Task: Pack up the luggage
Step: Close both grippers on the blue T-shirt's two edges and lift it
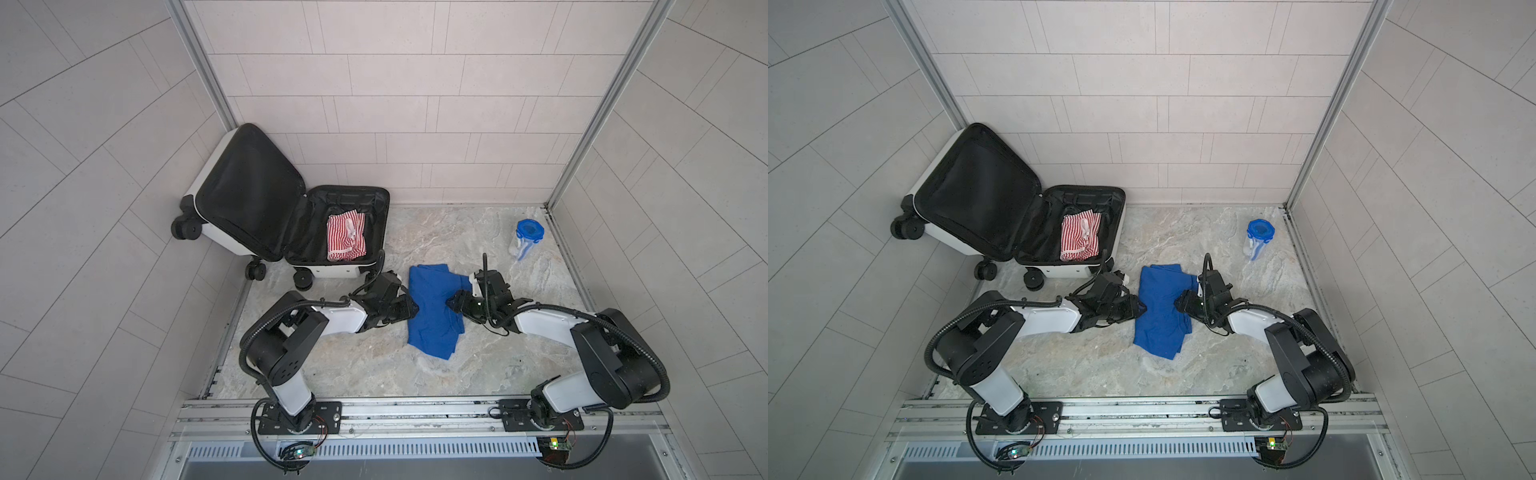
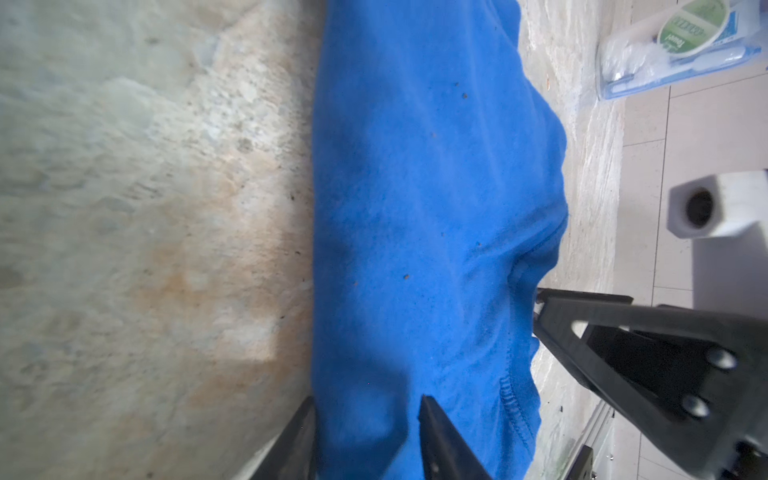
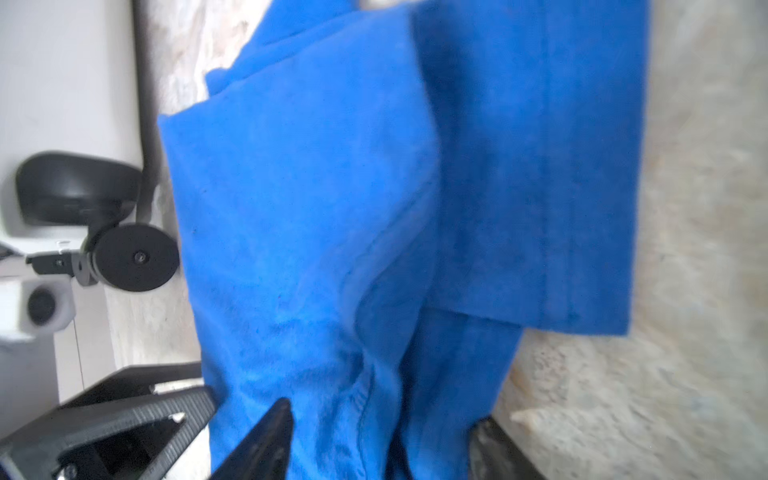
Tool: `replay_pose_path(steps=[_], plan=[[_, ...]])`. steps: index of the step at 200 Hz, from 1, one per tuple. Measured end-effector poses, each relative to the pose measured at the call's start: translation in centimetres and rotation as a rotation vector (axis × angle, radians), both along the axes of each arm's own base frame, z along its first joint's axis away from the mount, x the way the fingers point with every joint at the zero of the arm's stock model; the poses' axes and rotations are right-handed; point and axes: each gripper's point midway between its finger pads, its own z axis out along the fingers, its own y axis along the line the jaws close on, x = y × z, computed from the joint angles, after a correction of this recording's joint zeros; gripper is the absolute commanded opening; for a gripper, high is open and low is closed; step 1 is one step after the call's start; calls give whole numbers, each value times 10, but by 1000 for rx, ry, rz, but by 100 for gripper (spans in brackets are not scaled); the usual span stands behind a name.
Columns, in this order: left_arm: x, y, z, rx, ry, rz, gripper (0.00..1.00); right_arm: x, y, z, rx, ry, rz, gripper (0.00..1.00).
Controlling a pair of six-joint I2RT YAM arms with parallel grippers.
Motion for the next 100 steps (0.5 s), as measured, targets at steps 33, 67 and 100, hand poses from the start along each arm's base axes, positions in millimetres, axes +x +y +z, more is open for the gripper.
replay_pose_path(steps=[33, 67, 100], plan=[[2, -3, -2, -1, 6, -4, 31, 7, 7, -3, 41, -1, -11, 43], [3, -4, -1, -5, 8, -4, 23, 7, 11, -6, 56, 11, -19, 31], [6, -7, 4, -3, 6, -8, 16, 6, 17, -8, 54, 40, -18, 13]])
